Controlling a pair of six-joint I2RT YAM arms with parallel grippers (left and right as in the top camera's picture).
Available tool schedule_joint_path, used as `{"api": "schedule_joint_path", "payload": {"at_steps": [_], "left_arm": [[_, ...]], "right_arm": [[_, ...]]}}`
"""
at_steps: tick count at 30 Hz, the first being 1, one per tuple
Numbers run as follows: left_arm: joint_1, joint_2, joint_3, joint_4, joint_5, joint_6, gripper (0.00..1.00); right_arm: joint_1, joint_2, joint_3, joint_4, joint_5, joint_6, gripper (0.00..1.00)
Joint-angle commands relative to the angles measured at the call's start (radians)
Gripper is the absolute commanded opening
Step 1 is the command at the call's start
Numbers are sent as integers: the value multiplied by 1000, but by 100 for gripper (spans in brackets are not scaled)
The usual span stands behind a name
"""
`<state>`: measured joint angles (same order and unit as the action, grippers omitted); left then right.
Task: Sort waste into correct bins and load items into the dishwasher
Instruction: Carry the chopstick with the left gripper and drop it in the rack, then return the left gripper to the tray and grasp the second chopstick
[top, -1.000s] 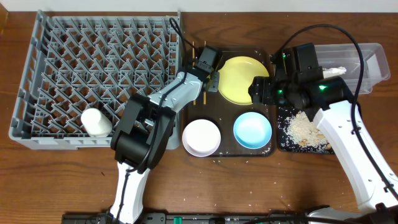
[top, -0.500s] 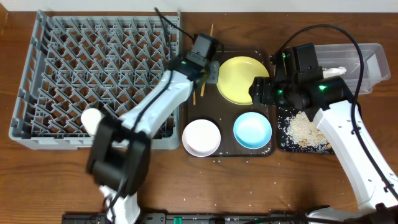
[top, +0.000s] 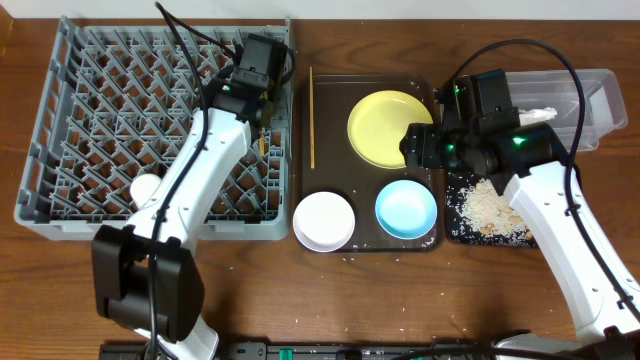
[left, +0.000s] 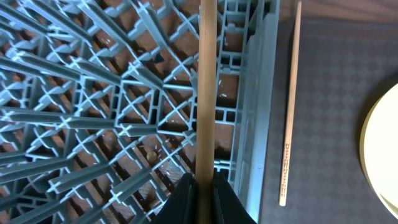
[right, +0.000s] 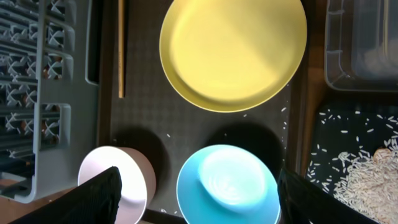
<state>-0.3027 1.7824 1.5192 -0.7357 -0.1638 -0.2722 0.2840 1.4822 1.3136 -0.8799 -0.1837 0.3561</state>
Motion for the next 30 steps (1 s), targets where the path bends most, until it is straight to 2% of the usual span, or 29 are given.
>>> {"api": "schedule_joint_path", "payload": {"at_steps": [1,10,13,15,16,19,26,30], "left_arm": [[-3,65,-21,-1,37,28,8],[-1,141,-21,0,40,27,9],[0,135,-21,0,40,27,17],[0,120,-16,-8,43,27,17],[0,114,-13,-12,46,27,22],[-2,56,3,-30,56,27,24],[-23,-51,3,11,261,27,24],[-80,-26,3,63,256,28,24]], "right_arm": [[5,-10,7,5,0,-2,79],[5,-10,7,8,-1,-2,78],[5,-10,7,8,-1,-2,78],[5,-10,7,7,-1,-2,78],[5,-10,7,7,-1,-2,78],[5,-10,7,8,0,-2,78],[5,-10,7,12,0,-2,79],[5,-10,7,12,0,-2,79]]}}
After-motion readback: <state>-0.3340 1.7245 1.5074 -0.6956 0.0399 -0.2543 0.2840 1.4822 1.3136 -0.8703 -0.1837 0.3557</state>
